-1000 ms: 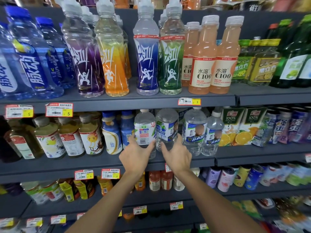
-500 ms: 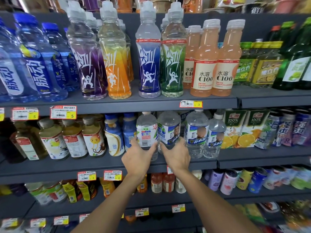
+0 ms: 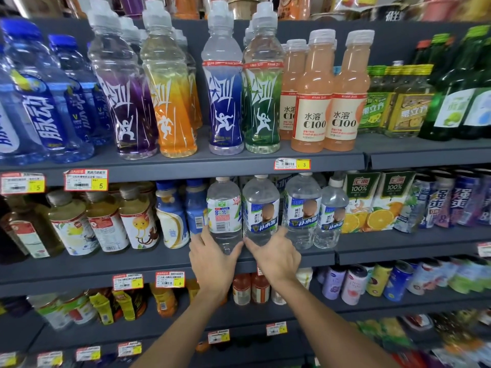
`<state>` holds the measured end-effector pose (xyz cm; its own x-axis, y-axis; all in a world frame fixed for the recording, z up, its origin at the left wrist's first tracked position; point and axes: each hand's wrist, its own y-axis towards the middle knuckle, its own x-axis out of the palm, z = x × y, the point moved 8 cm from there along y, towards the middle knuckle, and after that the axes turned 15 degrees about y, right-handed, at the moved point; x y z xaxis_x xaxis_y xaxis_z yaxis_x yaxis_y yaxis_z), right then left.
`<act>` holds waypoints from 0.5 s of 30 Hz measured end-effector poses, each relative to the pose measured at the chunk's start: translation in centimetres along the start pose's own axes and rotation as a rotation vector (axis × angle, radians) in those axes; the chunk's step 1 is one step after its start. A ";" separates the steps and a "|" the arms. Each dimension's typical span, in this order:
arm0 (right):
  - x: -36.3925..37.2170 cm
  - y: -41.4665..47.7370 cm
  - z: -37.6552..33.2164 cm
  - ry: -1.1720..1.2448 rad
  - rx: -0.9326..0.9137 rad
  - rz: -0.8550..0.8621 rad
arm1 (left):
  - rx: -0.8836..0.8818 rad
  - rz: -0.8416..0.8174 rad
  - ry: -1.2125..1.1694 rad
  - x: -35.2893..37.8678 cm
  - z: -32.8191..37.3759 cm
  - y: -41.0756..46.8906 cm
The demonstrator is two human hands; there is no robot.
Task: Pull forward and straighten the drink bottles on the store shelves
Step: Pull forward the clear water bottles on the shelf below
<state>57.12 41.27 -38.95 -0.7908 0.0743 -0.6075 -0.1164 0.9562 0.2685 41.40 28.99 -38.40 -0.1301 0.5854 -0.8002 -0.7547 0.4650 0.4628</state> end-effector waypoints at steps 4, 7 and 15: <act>-0.5 0.0 0.3 -0.049 -0.035 0.019 | -0.022 -0.095 -0.189 1.6 -0.3 -0.1; -0.6 0.4 0.8 -0.153 -0.127 -0.013 | -0.035 -0.095 -0.250 2.0 -0.4 -0.2; -0.5 0.5 1.3 -0.175 -0.185 -0.047 | -0.105 -0.076 -0.208 2.2 0.5 0.1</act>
<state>58.22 42.09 -39.45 -0.6678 0.0946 -0.7383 -0.2707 0.8931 0.3592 41.40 30.69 -39.94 0.0570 0.6804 -0.7306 -0.8217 0.4476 0.3528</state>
